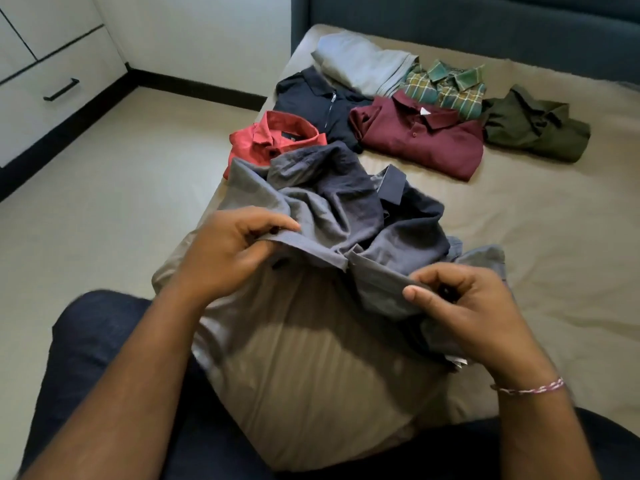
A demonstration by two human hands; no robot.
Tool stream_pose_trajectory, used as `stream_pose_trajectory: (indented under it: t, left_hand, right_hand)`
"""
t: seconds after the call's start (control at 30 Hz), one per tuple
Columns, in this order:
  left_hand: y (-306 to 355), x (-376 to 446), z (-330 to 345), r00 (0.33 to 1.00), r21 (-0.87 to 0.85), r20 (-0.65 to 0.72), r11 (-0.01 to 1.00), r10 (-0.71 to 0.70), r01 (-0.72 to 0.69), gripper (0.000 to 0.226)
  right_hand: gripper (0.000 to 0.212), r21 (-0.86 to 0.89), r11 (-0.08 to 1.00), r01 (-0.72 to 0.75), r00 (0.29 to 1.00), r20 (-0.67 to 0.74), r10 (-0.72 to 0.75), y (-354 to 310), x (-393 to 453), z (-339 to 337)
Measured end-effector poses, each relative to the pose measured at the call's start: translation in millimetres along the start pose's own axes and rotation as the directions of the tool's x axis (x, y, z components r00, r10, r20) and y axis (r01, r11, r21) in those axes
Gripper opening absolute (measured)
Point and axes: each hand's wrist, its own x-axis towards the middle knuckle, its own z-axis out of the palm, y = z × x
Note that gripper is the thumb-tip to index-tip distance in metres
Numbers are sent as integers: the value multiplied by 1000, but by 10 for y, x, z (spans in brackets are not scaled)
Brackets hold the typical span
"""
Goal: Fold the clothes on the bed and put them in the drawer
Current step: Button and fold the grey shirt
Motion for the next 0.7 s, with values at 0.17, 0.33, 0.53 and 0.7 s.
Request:
stream_pose_trajectory:
  t: [0.17, 0.33, 0.53, 0.7]
  left_hand:
    - [406, 647, -280, 994, -107, -97, 993, 48, -59, 32]
    - [826, 1850, -317, 930, 244, -230, 942, 286, -230, 14]
    - [1088, 1336, 100, 779, 366, -415, 870, 469, -329, 11]
    - [580, 270, 689, 873, 88, -420, 969, 247, -232, 10]
  right_hand:
    - [15, 198, 980, -31, 983, -172, 66, -310, 227, -421]
    - [35, -21, 997, -80, 782, -622, 50, -780, 1108, -1061]
    - [23, 70, 995, -76, 769, -630, 104, -907, 699, -721]
    - [26, 473, 867, -155, 842, -396, 367, -334, 35, 237]
